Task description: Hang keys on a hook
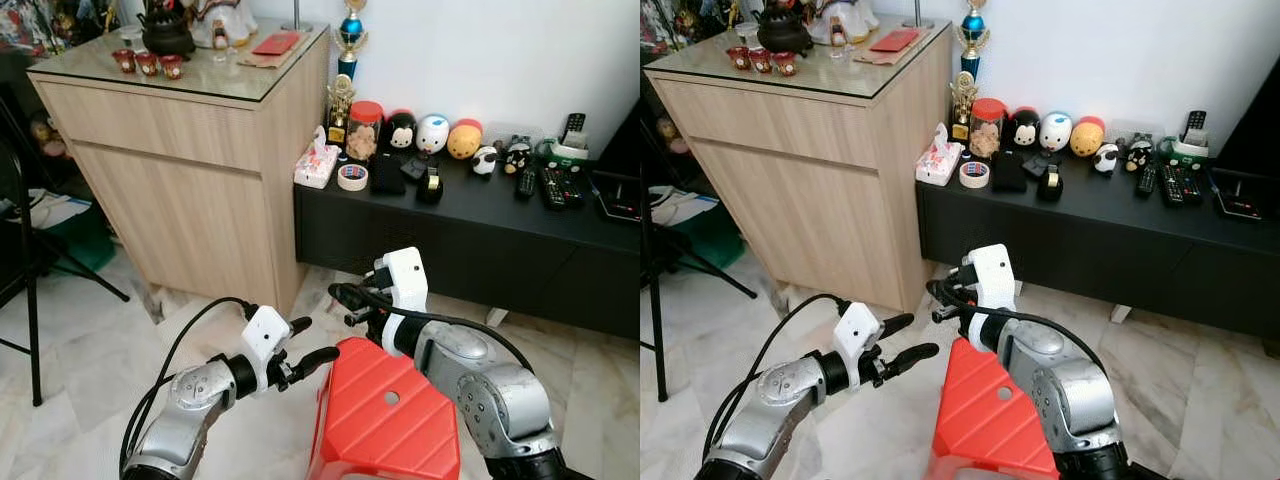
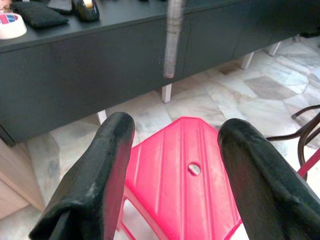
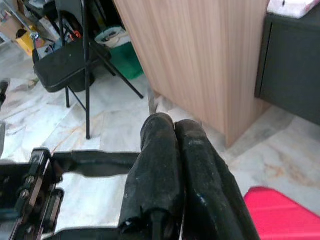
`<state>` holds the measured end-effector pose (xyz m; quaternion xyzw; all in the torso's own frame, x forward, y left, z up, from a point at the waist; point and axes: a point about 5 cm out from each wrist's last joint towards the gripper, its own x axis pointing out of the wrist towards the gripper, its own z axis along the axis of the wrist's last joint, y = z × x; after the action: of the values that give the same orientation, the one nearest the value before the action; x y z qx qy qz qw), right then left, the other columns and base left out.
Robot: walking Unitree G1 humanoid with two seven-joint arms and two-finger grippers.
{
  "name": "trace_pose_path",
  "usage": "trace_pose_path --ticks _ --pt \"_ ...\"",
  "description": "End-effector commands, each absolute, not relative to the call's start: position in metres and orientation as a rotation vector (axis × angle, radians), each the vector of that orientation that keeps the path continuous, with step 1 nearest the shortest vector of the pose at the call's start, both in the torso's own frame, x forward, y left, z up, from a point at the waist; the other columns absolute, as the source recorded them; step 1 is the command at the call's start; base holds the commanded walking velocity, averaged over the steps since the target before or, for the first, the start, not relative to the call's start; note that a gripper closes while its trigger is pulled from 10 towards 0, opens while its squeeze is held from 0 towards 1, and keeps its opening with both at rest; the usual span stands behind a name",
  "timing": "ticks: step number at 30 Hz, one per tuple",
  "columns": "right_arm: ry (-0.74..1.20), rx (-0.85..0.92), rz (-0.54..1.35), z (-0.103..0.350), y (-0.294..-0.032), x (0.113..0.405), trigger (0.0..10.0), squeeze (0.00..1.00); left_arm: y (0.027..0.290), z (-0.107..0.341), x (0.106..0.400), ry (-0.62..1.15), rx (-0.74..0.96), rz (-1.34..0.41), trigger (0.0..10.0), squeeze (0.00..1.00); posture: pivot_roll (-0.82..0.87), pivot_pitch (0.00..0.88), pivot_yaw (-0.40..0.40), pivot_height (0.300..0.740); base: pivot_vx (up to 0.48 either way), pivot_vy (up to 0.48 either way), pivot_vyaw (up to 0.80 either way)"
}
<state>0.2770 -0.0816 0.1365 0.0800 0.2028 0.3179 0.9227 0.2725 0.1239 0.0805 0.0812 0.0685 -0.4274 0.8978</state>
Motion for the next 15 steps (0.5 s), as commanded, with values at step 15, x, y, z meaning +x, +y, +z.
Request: trace_pose_path --ticks 15 --pt "0.368 0.220 0.319 0.112 -0.122 0.288 10.0 0.00 0.138 0.070 0.271 0.166 0.105 -0.735 10.0 0.00 0.02 0.032 -0.084 0.740 0.000 0.000 0.00"
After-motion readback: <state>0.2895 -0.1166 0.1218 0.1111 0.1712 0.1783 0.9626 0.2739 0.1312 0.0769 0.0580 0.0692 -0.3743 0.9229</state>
